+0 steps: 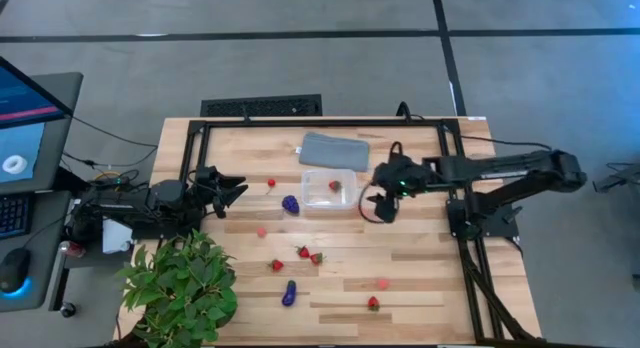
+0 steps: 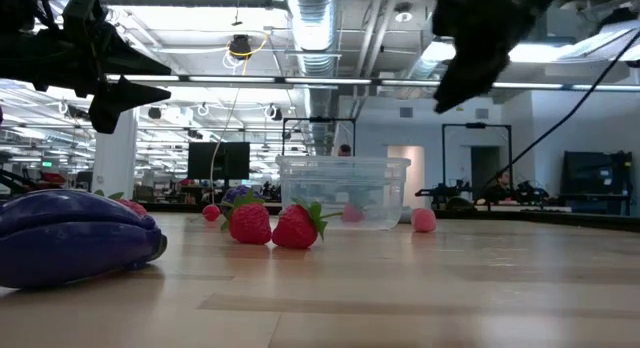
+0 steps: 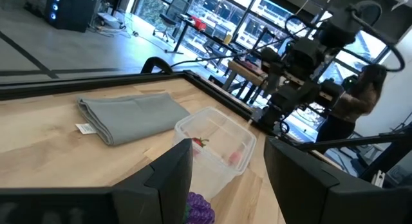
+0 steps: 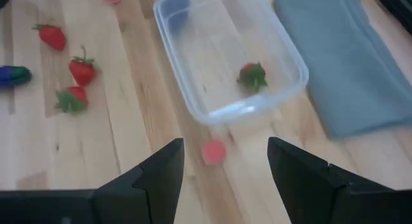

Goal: Pick and placing Produce into tupperware
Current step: Put the pink peach into the transparent bin

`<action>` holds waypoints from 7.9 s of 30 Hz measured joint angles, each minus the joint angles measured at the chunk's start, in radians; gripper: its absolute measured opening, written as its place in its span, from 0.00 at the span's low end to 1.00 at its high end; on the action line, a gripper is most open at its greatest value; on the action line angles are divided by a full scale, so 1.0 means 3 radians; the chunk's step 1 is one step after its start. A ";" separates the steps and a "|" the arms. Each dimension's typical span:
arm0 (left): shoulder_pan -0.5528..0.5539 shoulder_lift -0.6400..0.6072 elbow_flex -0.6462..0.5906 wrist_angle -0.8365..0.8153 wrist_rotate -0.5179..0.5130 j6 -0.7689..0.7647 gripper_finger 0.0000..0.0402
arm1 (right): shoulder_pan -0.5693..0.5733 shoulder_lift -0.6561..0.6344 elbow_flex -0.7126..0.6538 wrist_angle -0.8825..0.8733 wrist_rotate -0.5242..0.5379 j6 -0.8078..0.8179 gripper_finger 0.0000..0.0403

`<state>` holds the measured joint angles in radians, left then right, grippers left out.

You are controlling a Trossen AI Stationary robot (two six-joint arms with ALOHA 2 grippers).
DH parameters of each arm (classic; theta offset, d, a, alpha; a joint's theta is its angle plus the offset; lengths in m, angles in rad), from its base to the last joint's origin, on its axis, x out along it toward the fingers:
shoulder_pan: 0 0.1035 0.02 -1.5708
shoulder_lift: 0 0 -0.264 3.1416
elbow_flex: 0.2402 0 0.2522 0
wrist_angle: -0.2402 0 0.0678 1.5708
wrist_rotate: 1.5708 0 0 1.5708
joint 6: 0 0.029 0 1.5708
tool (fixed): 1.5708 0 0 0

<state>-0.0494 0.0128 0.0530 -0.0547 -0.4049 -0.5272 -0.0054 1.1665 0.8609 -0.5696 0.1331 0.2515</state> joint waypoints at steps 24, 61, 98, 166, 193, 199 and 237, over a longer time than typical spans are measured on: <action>0.0001 0.0001 0.0001 0.0000 -0.0003 -0.0031 0.46 | 0.0535 0.0084 -0.1341 0.1481 0.0701 0.0888 0.62; 0.0001 0.0000 0.0001 0.0000 -0.0005 -0.0148 0.46 | 0.0257 0.1262 -0.1344 0.2752 0.0603 0.0700 0.62; 0.0001 0.0000 0.0001 -0.0003 -0.0070 -0.0110 0.46 | 0.0204 0.1261 -0.1344 0.2865 0.0277 0.0599 0.62; 0.0000 0.0000 0.0001 -0.0002 -0.0095 -0.0096 0.46 | 0.0096 0.1260 -0.1344 0.2812 0.0154 0.0529 0.37; 0.0000 0.0000 0.0001 -0.0001 -0.0094 -0.0097 0.46 | 0.0096 0.1260 -0.1343 0.2807 0.0154 0.0533 0.33; 0.0001 0.0000 0.0001 -0.0001 -0.0094 -0.0099 0.46 | 0.0099 0.1256 -0.1338 0.2761 0.0149 0.0583 0.33; 0.0001 0.0000 0.0001 -0.0001 -0.0094 -0.0090 0.46 | 0.0141 -0.0244 -0.1311 0.1716 0.0013 0.0649 0.31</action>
<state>-0.0492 0.0128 0.0532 -0.0551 -0.4332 -0.5541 0.0368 1.0934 0.4675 -0.0547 0.1372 0.4461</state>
